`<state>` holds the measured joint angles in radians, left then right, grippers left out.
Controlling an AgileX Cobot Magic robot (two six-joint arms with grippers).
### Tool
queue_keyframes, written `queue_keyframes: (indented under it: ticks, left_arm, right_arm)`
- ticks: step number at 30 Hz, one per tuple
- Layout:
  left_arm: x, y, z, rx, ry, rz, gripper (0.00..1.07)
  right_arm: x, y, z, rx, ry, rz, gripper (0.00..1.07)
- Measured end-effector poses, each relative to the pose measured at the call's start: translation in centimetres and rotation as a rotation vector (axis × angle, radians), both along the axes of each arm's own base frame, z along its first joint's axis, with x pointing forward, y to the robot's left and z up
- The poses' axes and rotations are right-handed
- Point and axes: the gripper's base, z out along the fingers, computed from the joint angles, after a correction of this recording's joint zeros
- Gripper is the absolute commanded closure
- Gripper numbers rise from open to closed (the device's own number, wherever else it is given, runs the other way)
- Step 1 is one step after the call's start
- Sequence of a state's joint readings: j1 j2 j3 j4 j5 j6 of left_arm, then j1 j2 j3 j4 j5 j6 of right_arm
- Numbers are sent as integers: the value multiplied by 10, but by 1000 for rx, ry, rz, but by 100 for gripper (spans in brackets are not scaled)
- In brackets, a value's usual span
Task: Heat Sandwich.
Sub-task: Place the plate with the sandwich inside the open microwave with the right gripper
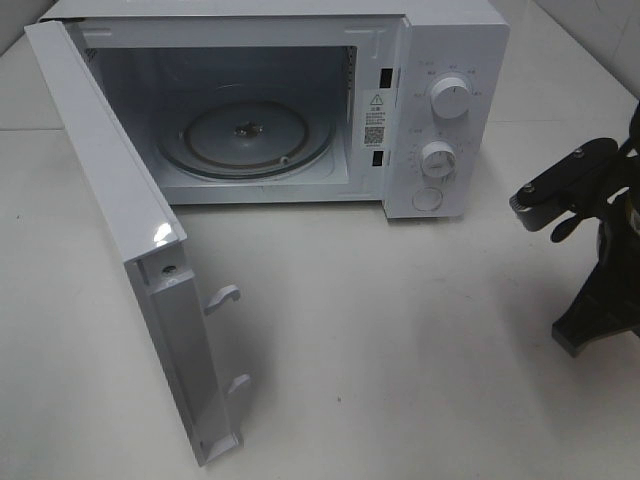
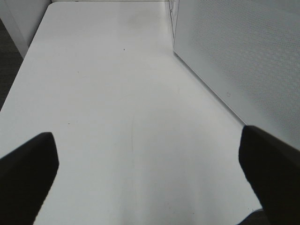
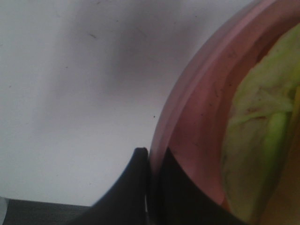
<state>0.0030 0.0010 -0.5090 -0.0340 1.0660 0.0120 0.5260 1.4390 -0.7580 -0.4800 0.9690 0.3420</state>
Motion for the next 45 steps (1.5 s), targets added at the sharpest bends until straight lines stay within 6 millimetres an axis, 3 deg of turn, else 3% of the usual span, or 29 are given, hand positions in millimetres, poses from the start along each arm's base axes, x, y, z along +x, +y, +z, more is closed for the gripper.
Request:
queue_keyframes:
  ticks: [12,25,34,45]
  left_arm:
    - [0,0,0,0,0,0,7]
    - [0,0,0,0,0,0,7]
    - [0,0,0,0,0,0,7]
    - [0,0,0,0,0,0,7]
  right_arm:
    - [-38,41,16,22,-17,237,107]
    - [-71,75,18,13,-6,487,107]
    - [-88,90,18,1,11,665,107]
    - [-91,96,18,-1,23,807,107]
